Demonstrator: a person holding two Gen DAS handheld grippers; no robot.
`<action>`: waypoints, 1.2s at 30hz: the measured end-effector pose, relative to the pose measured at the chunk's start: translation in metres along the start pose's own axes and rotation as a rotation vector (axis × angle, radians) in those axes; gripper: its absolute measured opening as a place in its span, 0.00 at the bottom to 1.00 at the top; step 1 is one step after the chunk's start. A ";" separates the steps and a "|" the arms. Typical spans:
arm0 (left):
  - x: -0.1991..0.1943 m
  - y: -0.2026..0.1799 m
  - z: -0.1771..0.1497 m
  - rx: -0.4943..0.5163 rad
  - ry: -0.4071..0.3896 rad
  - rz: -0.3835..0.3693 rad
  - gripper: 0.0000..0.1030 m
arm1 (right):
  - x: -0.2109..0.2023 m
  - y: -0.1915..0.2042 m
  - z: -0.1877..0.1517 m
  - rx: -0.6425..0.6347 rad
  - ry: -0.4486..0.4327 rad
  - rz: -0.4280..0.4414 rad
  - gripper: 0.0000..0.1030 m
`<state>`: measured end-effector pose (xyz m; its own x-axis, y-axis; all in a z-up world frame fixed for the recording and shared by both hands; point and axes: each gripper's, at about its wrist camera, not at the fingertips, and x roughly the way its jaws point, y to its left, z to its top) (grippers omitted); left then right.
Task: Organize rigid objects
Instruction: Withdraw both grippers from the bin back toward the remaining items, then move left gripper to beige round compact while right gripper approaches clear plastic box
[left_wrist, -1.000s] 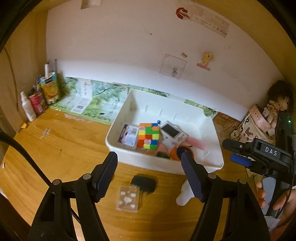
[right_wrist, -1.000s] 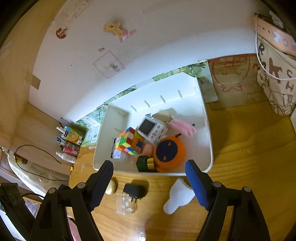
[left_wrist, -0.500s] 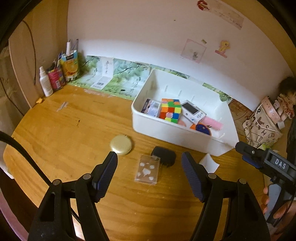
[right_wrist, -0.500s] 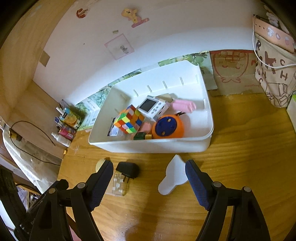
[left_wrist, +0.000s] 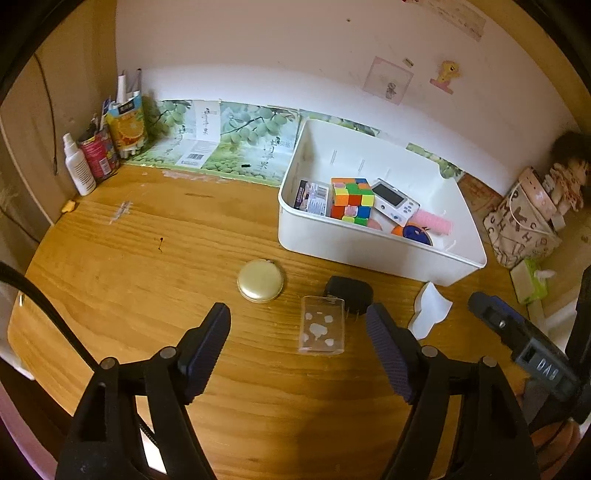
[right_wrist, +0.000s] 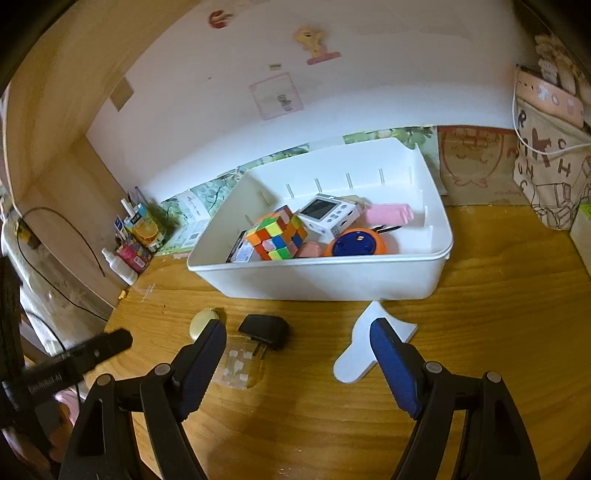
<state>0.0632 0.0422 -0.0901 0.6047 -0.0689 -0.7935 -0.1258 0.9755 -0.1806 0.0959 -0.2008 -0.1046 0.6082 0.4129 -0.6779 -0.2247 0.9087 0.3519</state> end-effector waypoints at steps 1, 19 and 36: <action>0.000 0.003 0.002 0.011 0.007 -0.010 0.77 | 0.000 0.005 -0.004 -0.007 -0.005 -0.003 0.78; 0.016 0.030 0.024 0.187 0.133 -0.093 0.80 | 0.014 0.076 -0.052 -0.151 -0.074 -0.073 0.80; 0.074 0.041 0.041 0.357 0.291 -0.130 0.80 | 0.065 0.106 -0.064 -0.068 -0.031 -0.186 0.80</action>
<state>0.1351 0.0854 -0.1321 0.3461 -0.2008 -0.9165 0.2453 0.9622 -0.1182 0.0623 -0.0734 -0.1525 0.6668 0.2367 -0.7067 -0.1566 0.9716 0.1776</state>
